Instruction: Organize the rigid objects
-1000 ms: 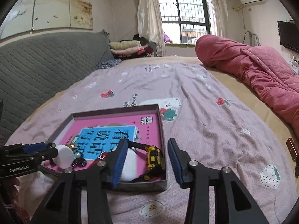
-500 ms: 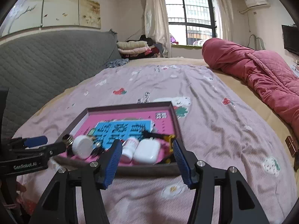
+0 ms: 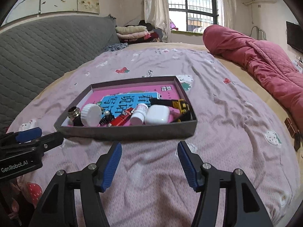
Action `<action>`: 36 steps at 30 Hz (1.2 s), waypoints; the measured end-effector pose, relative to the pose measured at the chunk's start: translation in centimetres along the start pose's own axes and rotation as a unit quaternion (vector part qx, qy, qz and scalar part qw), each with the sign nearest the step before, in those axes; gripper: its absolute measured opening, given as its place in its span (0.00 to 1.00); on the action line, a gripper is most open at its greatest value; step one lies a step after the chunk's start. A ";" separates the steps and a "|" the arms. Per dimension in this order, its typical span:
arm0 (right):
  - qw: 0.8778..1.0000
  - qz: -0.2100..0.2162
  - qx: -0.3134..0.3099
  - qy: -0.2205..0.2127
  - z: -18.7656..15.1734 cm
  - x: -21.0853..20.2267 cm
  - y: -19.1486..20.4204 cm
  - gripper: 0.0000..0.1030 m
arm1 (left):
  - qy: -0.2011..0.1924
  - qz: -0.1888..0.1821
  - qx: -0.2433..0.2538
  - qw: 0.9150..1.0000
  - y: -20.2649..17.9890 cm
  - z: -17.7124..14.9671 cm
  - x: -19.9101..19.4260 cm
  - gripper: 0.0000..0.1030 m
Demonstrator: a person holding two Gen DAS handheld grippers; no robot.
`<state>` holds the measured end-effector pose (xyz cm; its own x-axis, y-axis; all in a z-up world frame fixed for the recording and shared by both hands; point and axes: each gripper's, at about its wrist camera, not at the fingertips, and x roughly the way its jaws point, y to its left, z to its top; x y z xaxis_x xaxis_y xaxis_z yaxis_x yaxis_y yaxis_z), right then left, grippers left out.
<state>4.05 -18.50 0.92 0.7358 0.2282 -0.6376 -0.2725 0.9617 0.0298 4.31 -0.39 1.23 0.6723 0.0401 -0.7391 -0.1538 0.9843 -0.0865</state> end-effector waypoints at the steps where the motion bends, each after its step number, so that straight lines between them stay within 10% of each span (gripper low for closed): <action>1: 1.000 -0.003 0.000 0.002 -0.2 -0.1 -0.1 0.59 | 0.003 0.001 -0.001 1.000 0.0 -0.2 0.0 0.72; 36: 0.999 -0.007 -0.030 0.025 -1.8 1.1 1.1 0.59 | 0.031 0.014 0.008 0.999 -0.1 -2.8 2.5 0.72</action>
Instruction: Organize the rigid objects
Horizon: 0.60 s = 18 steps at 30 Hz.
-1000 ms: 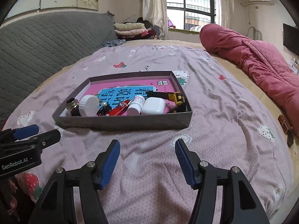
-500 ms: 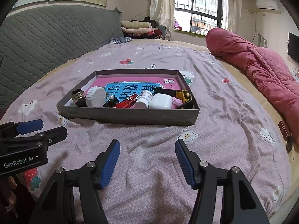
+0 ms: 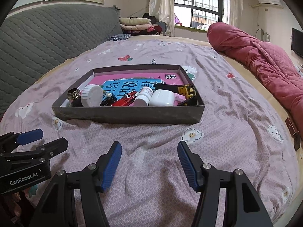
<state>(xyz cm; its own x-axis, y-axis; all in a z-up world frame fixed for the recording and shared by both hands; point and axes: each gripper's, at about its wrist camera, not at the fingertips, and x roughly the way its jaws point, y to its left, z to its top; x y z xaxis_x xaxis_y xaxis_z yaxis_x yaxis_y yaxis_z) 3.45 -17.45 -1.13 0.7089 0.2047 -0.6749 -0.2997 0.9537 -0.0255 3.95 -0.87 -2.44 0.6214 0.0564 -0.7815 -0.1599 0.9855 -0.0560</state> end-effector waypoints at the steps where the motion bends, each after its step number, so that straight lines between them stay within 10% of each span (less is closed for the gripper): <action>1: 1.000 -0.001 -0.001 0.000 0.0 0.0 0.0 0.59 | 0.001 -0.001 0.000 1.000 0.0 0.0 0.1 0.72; 18: 1.000 0.001 -0.009 0.006 -0.2 0.5 0.3 0.59 | 0.005 -0.006 0.000 1.000 0.0 -0.2 0.5 0.72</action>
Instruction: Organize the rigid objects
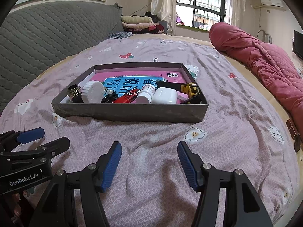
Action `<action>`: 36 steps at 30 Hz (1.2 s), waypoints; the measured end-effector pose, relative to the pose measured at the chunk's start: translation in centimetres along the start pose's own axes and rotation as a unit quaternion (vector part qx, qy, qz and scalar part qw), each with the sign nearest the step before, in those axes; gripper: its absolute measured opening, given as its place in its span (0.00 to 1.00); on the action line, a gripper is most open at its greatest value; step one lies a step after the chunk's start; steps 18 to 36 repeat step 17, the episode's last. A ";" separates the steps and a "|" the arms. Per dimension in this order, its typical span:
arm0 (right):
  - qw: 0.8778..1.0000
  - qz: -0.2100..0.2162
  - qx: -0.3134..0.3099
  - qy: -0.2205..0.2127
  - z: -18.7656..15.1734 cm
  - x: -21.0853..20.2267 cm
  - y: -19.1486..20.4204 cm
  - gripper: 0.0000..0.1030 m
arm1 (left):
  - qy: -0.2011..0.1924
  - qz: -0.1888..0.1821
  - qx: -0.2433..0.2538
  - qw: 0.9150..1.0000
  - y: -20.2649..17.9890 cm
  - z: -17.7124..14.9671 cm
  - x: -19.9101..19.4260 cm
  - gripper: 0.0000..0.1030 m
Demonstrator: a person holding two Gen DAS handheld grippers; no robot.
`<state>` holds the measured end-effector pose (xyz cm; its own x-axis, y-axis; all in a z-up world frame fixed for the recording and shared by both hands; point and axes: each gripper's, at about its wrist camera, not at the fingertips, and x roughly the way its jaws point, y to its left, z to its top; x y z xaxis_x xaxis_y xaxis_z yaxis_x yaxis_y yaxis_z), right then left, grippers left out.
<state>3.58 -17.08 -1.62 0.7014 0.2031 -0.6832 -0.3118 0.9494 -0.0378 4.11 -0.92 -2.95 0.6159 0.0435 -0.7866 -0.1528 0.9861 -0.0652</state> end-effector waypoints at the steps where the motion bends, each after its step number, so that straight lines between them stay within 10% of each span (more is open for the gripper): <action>1: 1.000 0.000 -0.001 0.000 0.0 0.0 0.0 0.59 | 0.001 0.000 0.000 1.000 0.0 0.0 0.0 0.72; 36: 1.000 0.001 -0.013 0.004 0.1 0.4 0.6 0.59 | -0.002 0.008 0.000 1.000 0.4 0.1 0.3 0.72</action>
